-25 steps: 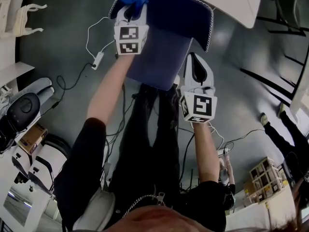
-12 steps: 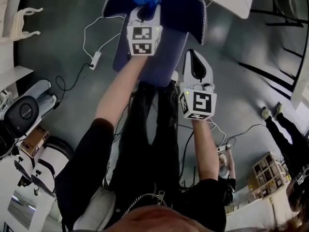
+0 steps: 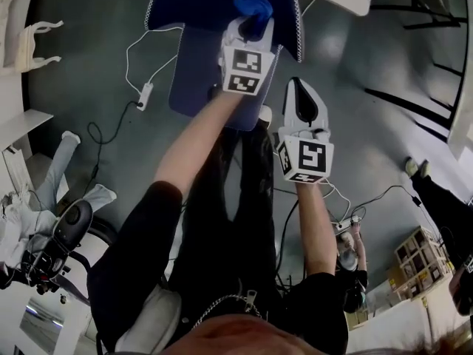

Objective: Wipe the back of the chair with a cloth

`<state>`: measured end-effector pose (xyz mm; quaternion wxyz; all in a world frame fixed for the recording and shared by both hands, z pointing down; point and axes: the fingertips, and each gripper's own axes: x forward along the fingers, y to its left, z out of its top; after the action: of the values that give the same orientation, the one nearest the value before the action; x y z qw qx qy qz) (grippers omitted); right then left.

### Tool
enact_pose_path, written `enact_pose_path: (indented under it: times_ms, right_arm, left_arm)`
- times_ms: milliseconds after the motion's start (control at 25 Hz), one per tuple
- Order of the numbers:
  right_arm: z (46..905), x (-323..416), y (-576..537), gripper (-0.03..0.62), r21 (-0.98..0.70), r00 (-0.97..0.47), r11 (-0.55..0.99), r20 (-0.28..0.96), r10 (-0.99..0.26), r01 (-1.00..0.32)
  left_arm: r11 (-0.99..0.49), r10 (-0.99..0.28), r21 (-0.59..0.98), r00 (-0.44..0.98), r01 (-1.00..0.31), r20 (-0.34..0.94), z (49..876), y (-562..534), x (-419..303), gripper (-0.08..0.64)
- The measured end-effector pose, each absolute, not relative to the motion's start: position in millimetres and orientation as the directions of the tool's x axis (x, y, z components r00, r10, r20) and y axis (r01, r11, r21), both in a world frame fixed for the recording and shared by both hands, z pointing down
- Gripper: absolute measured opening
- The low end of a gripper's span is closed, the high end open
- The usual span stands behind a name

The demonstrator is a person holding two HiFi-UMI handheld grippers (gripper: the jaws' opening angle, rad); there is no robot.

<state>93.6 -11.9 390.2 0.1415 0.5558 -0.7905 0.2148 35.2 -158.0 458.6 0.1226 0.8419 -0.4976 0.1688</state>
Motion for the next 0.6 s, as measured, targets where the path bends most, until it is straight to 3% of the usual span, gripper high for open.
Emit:
enact_pose_path:
  times_ms: [360,600]
  right_arm:
    - [394.0,122.1,-3.2,0.003,-0.176,-0.305,0.251,0.475,-0.826,-0.952]
    - [397.7,109.8,-6.2,0.003,-0.180,-0.336,0.283,0.479,-0.811,-0.942]
  left_arm:
    - [-0.546,-0.742,0.084,0.528,-0.833,0.412,460.9,-133.0,78.4,0.084]
    - [-0.527,-0.764,0.075,0.510,-0.847,0.396,453.8,-132.4,44.8,0.084]
